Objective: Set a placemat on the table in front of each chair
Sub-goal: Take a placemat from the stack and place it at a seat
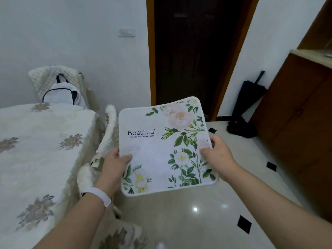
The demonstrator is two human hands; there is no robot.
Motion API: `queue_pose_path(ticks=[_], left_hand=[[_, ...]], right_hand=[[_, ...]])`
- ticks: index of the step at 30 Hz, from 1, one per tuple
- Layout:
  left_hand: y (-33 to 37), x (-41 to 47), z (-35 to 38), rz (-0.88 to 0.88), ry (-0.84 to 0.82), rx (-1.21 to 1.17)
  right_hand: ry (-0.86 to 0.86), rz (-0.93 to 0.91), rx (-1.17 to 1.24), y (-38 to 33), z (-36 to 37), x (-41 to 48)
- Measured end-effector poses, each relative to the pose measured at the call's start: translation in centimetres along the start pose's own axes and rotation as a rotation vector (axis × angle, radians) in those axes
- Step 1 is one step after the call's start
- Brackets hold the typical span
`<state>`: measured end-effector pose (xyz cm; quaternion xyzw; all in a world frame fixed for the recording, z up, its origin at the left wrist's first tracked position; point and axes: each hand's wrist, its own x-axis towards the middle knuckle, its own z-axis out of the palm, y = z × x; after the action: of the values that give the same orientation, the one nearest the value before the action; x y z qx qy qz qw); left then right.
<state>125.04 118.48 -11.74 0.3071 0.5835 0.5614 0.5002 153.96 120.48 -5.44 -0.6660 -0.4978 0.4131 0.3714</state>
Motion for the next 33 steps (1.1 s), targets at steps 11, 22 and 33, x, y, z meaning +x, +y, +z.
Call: queue_pose_path(ticks=[11, 22, 33], left_hand=[[4.1, 11.5, -2.8, -0.042, 0.123, -0.140], [6.0, 18.0, -7.1, -0.037, 0.459, -0.174], [9.2, 26.8, -4.9, -0.022, 0.724, -0.145]], right_hand=[[-0.139, -0.053, -0.048, -6.7, 9.1, 13.7], [-0.442, -0.175, -0.095, -11.6, 19.9, 25.0], [-0.757, -0.250, -0.155, -17.5, 27.4, 39.2]])
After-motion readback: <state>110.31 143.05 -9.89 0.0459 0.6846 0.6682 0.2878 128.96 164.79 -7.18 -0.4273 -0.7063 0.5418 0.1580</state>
